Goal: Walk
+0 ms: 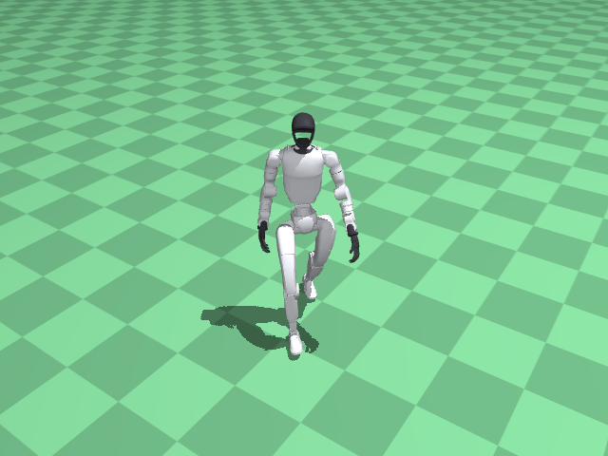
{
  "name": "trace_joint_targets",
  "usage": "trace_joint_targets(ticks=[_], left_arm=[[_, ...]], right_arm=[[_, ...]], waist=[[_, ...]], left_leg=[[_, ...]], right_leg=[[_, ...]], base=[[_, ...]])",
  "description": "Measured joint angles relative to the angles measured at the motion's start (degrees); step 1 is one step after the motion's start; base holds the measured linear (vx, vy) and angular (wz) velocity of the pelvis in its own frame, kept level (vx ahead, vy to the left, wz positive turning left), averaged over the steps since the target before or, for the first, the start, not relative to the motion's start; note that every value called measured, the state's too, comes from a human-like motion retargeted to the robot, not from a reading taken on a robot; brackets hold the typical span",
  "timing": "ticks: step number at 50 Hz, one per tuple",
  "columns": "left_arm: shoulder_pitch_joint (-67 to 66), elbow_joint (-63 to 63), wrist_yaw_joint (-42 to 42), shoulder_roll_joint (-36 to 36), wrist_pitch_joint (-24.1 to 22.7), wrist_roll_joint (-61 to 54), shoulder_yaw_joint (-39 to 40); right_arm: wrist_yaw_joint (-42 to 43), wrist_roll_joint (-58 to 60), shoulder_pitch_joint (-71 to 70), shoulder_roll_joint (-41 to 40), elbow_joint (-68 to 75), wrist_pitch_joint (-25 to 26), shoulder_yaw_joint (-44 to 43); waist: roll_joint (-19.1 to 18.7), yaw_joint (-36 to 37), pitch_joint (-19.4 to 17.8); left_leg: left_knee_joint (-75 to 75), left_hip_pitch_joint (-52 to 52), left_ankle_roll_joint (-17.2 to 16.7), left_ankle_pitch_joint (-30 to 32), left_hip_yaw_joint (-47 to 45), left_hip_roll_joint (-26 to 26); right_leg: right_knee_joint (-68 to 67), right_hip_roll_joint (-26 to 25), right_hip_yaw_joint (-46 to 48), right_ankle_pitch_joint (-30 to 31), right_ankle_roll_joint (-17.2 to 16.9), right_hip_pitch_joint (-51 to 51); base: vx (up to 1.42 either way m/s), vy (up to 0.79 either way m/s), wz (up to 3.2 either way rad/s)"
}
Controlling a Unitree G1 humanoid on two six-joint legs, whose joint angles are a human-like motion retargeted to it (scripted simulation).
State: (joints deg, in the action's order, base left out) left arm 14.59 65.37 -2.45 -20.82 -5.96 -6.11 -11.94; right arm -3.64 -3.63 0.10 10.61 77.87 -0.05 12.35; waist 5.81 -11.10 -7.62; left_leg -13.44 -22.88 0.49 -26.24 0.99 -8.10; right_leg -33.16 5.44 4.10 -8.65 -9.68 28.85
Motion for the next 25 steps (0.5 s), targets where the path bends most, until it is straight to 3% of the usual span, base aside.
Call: trace_joint_targets(ticks=[5,8,10,13,20,25], left_arm=[[-2.9,3.8,1.2,2.7,1.1,-1.1,0.3],[-5.2,6.4,2.7,5.0,1.9,-0.2,-0.4],[-6.6,7.7,3.9,6.2,2.5,0.8,-1.3],[-8.0,9.3,5.3,7.2,3.5,2.5,-2.5],[-11.6,11.4,7.2,7.6,4.7,4.4,-2.4],[-14.4,12.4,7.9,8.0,5.0,5.2,-1.3]], right_arm=[[0.0,-1.2,-0.8,0.2,0.0,0.1,-0.5],[0.0,-2.0,-1.7,0.8,-1.6,0.1,-0.1],[0.1,-2.4,-2.6,1.2,-3.0,0.0,0.1],[0.5,-2.7,-4.6,2.0,-5.1,-0.2,0.5],[0.8,-2.8,-9.8,3.6,-9.1,-0.3,1.8],[-0.6,-2.7,-12.3,4.3,-10.9,-0.6,2.6]], waist=[[-3.3,-0.7,-0.9],[-7.5,0.0,-0.8],[-9.0,1.1,-0.6],[-9.5,3.6,-0.5],[-7.3,10.9,-0.8],[-5.1,13.7,-1.0]], left_leg=[[-23.0,3.8,-4.0,4.4,0.3,5.7],[-40.6,10.9,-6.7,9.5,0.7,11.3],[-49.2,15.4,-6.7,11.2,0.2,14.3],[-56.8,21.7,-3.8,7.7,-1.2,17.2],[-48.5,31.0,2.0,-4.3,-2.4,16.3],[-30.9,30.8,1.9,-3.5,-0.1,10.8]], right_leg=[[-8.0,-4.3,2.3,-0.3,3.6,-3.5],[-7.2,-9.4,4.7,-1.9,6.6,-6.5],[-6.0,-11.8,5.5,-3.0,7.8,-8.5],[-3.1,-13.4,5.6,-4.1,8.1,-12.1],[5.5,-12.5,3.6,-5.1,6.5,-21.7],[9.4,-10.8,1.7,-5.8,4.5,-25.6]], base=[[0.55,-0.10,0.21],[0.45,-0.10,0.07],[0.43,-0.10,-0.01],[0.40,-0.10,-0.09],[0.35,-0.07,-0.32],[0.28,-0.01,-0.29]])
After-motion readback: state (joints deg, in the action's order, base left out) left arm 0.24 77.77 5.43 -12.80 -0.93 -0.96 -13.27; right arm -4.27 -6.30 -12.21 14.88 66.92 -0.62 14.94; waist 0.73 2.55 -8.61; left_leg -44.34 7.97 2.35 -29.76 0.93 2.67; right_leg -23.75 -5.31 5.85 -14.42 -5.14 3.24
